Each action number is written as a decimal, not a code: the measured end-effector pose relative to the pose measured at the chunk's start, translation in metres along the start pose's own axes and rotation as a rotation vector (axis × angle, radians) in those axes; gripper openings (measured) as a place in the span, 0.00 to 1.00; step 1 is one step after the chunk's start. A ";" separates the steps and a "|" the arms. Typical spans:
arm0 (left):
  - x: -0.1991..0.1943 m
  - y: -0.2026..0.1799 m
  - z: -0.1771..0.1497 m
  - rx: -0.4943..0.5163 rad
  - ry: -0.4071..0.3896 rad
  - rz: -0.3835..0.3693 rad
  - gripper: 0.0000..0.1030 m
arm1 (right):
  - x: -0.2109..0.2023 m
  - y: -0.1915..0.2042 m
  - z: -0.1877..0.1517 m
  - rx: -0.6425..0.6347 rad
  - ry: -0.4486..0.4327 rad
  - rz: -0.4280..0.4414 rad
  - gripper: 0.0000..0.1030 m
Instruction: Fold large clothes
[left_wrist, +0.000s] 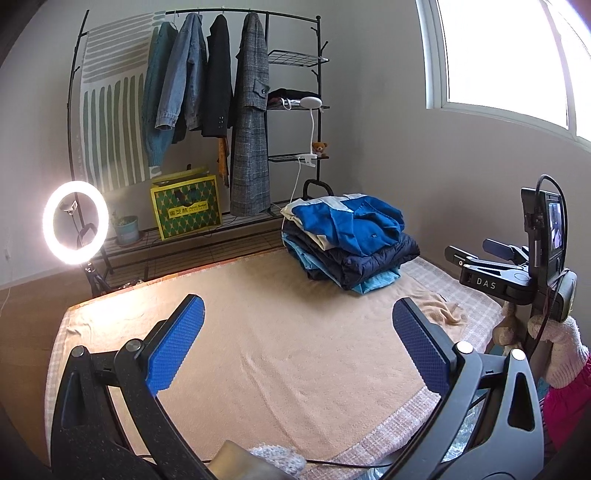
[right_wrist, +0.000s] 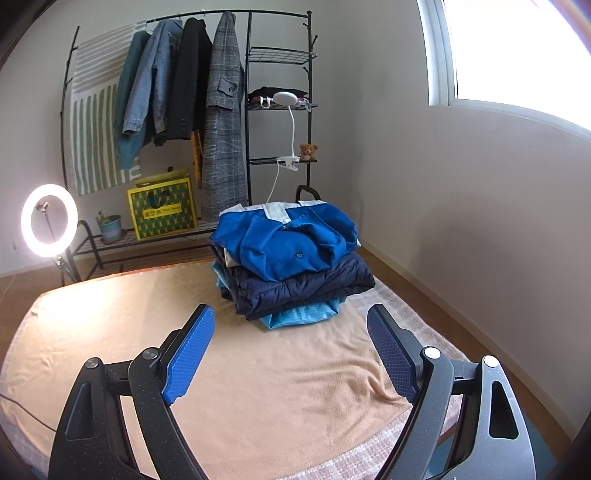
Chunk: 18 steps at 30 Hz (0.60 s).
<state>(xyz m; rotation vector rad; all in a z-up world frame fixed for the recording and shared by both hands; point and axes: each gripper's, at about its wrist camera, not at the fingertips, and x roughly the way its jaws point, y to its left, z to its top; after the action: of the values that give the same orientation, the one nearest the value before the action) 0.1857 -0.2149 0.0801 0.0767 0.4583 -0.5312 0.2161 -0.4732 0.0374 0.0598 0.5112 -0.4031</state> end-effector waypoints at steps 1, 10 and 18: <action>0.000 0.000 0.000 -0.002 0.001 -0.001 1.00 | 0.000 0.000 0.000 0.001 0.000 -0.001 0.82; -0.002 0.000 0.001 -0.004 -0.003 -0.002 1.00 | 0.000 0.000 0.000 -0.005 0.000 0.001 0.82; -0.002 -0.002 0.002 -0.005 -0.004 -0.001 1.00 | 0.002 0.001 -0.001 -0.008 0.007 0.004 0.82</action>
<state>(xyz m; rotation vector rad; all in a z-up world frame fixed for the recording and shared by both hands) 0.1839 -0.2157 0.0833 0.0701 0.4562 -0.5314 0.2177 -0.4725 0.0355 0.0547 0.5199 -0.3970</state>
